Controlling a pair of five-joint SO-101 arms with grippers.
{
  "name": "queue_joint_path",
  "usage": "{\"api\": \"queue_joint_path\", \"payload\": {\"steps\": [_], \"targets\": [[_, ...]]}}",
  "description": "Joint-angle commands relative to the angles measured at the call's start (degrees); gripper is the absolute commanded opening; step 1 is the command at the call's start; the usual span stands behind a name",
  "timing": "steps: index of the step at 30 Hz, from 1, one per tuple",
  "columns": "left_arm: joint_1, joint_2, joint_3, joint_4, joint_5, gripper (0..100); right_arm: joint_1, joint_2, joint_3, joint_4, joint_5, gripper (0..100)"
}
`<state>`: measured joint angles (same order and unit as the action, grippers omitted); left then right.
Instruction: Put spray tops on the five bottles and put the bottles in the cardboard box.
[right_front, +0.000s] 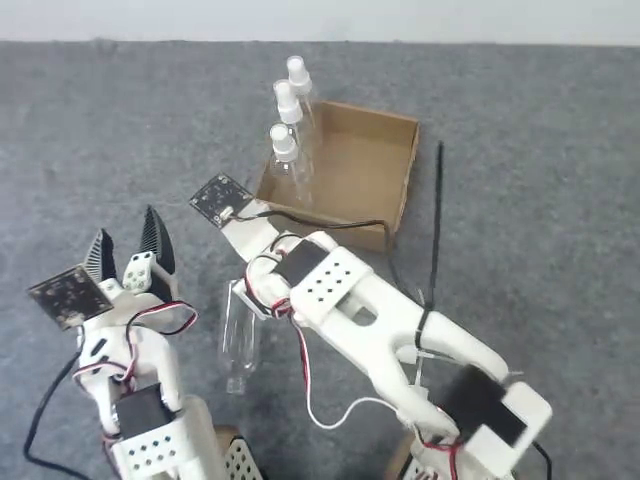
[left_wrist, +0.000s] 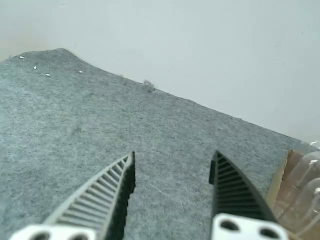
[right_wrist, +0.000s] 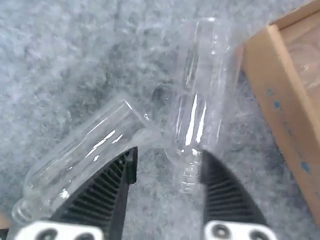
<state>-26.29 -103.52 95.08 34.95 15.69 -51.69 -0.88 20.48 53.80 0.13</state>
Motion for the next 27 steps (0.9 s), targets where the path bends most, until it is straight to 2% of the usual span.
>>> {"api": "queue_joint_path", "payload": {"steps": [1, 12, 21, 27], "targets": [[-0.44, -0.97, 0.04, -1.85, -0.44, 23, -0.66, 1.1, -3.6, -2.68, -0.09, 25.2], [-0.35, -0.97, 0.04, -1.76, -0.44, 23, -0.48, 8.66, -3.6, -8.66, 0.0, 25.2], [-0.35, -0.97, 0.04, -1.76, -0.44, 23, -0.48, 8.57, -3.69, -8.04, 6.95, 3.9], [-0.53, -0.97, 0.04, -1.67, -0.44, 23, -0.4, 3.82, -4.22, -3.82, 6.86, 1.7]]}}
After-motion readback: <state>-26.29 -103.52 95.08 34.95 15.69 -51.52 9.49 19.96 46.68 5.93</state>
